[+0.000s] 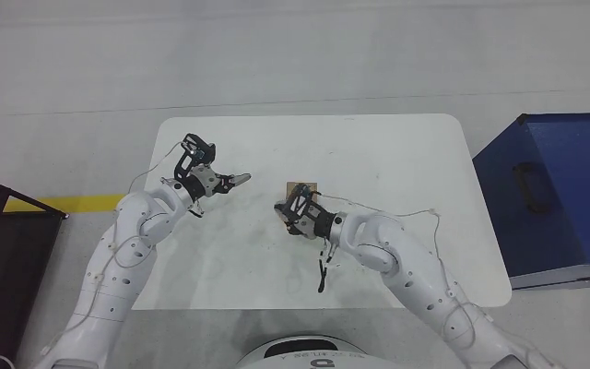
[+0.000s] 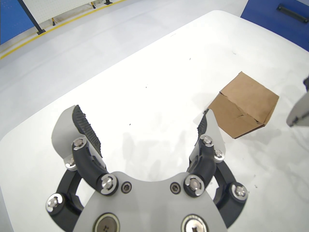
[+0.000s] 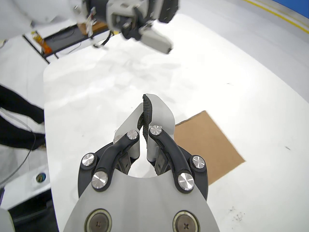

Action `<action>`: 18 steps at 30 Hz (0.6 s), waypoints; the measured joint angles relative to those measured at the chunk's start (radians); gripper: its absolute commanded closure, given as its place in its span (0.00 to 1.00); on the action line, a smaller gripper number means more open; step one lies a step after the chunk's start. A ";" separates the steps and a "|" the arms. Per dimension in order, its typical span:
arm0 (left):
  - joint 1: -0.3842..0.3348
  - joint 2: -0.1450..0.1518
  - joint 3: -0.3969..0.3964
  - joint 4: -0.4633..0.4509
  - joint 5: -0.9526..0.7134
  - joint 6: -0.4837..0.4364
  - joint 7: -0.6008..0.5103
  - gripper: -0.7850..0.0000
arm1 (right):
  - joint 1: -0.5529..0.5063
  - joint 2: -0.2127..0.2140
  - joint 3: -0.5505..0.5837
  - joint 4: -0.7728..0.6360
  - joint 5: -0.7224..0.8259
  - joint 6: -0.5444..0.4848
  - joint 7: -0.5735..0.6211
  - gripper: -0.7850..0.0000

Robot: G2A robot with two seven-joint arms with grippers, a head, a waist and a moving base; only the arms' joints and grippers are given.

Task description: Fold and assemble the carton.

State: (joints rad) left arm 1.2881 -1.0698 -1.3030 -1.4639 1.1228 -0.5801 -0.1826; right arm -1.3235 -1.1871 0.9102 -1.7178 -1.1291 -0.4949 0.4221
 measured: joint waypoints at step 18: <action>0.008 0.006 -0.020 -0.004 -0.001 -0.016 -0.008 0.00 | -0.010 0.014 0.040 0.071 -0.044 0.012 0.057 1.00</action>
State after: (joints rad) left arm 1.2964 -1.0634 -1.3230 -1.4683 1.1222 -0.5958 -0.1903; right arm -1.3338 -1.1728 0.9504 -1.6469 -1.1730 -0.4828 0.4791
